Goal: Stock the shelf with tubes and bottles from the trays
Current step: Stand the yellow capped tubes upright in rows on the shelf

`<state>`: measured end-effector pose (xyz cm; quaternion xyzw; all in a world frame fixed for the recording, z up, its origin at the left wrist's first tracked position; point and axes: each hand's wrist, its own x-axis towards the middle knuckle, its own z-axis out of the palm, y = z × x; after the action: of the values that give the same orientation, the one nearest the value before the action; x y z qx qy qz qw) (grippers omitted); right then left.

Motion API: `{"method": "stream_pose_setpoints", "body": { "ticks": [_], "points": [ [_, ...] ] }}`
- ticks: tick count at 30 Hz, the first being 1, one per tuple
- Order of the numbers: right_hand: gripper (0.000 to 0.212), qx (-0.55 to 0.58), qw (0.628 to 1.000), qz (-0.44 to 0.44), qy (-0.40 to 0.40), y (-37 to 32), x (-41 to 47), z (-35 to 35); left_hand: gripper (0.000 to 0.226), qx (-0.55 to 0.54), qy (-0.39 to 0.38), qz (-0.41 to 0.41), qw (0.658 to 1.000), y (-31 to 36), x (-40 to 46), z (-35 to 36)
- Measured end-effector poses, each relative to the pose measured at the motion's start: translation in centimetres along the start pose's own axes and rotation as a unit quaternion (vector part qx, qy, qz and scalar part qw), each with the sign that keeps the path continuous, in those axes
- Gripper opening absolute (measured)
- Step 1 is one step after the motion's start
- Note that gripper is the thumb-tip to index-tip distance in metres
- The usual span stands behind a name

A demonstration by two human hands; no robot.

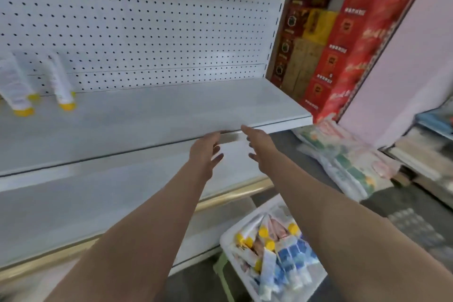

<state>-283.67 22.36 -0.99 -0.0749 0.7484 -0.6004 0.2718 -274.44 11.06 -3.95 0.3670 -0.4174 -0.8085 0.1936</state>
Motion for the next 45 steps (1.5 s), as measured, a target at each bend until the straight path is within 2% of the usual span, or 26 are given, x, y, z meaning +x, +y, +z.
{"method": "stream_pose_setpoints", "body": {
  "ticks": [2,7,10,14,17,21,25,30,33,35,39,43,45],
  "points": [
    [0.053,0.005,1.000,0.020,0.006,1.8,0.0,-2.6,0.034,0.010,-0.003,-0.023,1.000,-2.7,-0.1,1.4],
    [0.057,0.003,0.996,0.071,0.062,7.2,1.6,-7.1,0.032,0.054,-0.004,-0.085,0.995,-8.8,0.7,3.4],
    [0.053,0.010,0.989,0.116,0.093,11.2,2.6,-9.1,0.033,0.085,0.001,-0.121,0.989,-12.4,2.1,3.7],
    [0.058,0.022,0.972,0.206,0.113,17.2,3.4,-11.0,0.047,0.149,0.004,-0.174,0.973,-17.4,4.2,3.2],
    [0.057,0.024,0.954,0.270,0.127,21.7,3.3,-12.1,0.037,0.185,-0.003,-0.217,0.958,-20.7,4.6,2.8],
    [0.037,0.060,0.919,0.359,0.150,27.4,2.4,-12.5,0.021,0.248,-0.025,-0.272,0.929,-24.1,5.4,1.8],
    [0.042,0.090,0.887,0.421,0.164,32.3,2.8,-11.6,0.018,0.339,-0.047,-0.268,0.901,-26.4,7.7,0.5],
    [0.040,0.112,0.881,0.433,0.156,34.5,4.6,-10.3,0.041,0.473,-0.083,-0.220,0.849,-29.2,11.2,-0.4],
    [0.032,0.121,0.890,0.411,0.155,35.2,6.6,-9.7,0.040,0.519,-0.097,-0.209,0.823,-30.8,12.5,-0.2],
    [0.034,0.109,0.898,0.395,0.159,35.4,8.3,-9.3,0.037,0.545,-0.111,-0.216,0.803,-31.8,13.2,-0.1],
    [0.050,0.079,0.913,0.373,0.145,35.9,11.6,-8.7,0.060,0.533,-0.098,-0.250,0.802,-34.1,14.4,-0.4],
    [0.054,0.092,0.906,0.394,0.123,37.0,13.8,-8.5,0.064,0.521,-0.076,-0.241,0.815,-36.2,14.4,0.0],
    [0.074,0.080,0.899,0.414,0.120,36.7,14.9,-8.2,0.068,0.542,-0.059,-0.236,0.804,-37.1,14.4,0.1]
  ]
}}
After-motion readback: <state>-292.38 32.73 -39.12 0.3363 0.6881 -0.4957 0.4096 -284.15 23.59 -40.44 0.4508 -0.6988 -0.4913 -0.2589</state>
